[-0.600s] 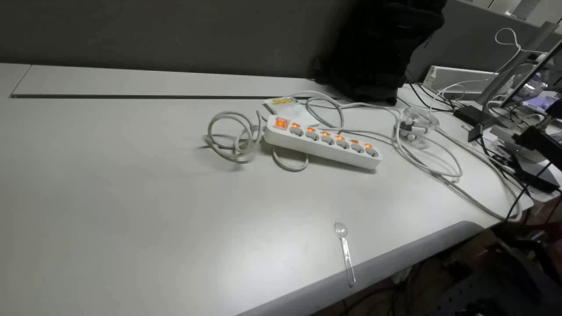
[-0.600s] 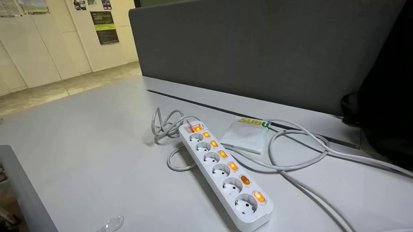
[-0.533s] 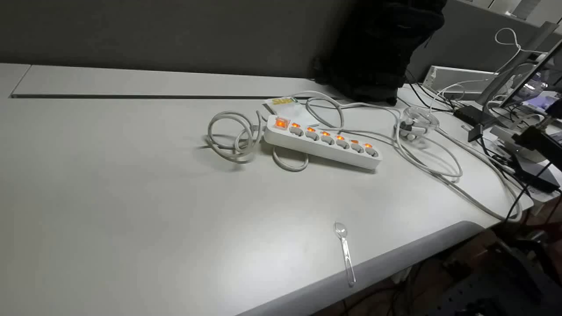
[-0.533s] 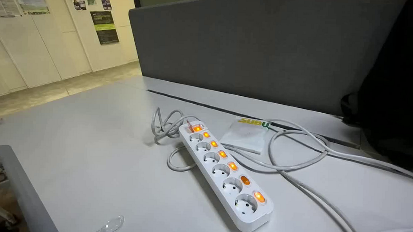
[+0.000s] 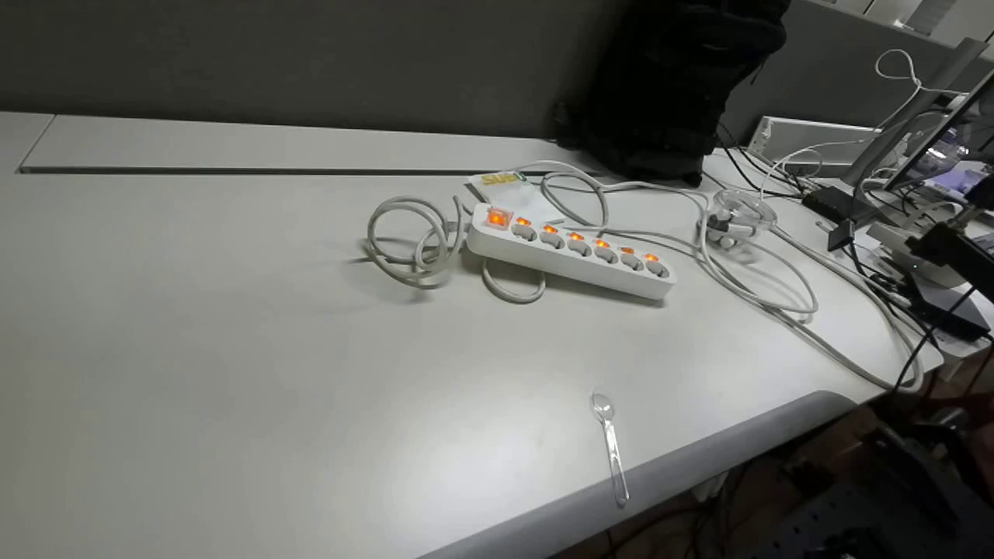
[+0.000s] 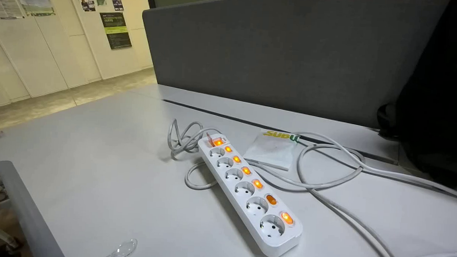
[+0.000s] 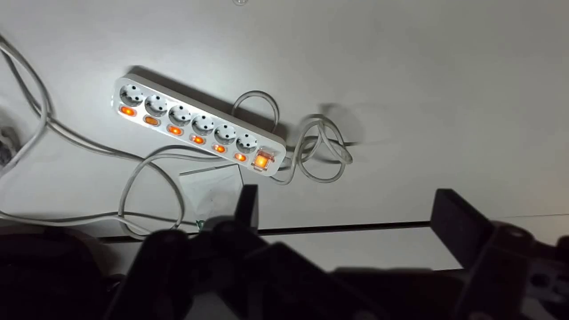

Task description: Turn on the second switch from the right

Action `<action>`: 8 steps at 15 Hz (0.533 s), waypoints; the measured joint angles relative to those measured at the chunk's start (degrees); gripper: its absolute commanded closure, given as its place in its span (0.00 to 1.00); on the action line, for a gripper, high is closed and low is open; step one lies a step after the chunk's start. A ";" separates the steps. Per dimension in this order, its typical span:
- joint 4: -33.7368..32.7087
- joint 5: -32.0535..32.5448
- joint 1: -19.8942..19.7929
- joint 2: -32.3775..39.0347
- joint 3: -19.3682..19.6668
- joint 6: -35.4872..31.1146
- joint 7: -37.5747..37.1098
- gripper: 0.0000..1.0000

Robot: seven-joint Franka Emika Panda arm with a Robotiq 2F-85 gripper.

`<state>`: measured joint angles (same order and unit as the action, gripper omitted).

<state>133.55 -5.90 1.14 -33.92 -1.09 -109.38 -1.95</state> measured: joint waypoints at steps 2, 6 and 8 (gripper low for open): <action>0.00 0.00 0.00 0.00 0.00 0.00 0.00 0.00; 0.01 0.00 0.00 0.01 0.00 0.00 0.01 0.00; 0.22 0.50 -0.31 0.06 -0.01 -0.58 -0.15 0.00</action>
<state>133.77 -5.40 0.82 -33.86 -1.10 -109.96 -2.10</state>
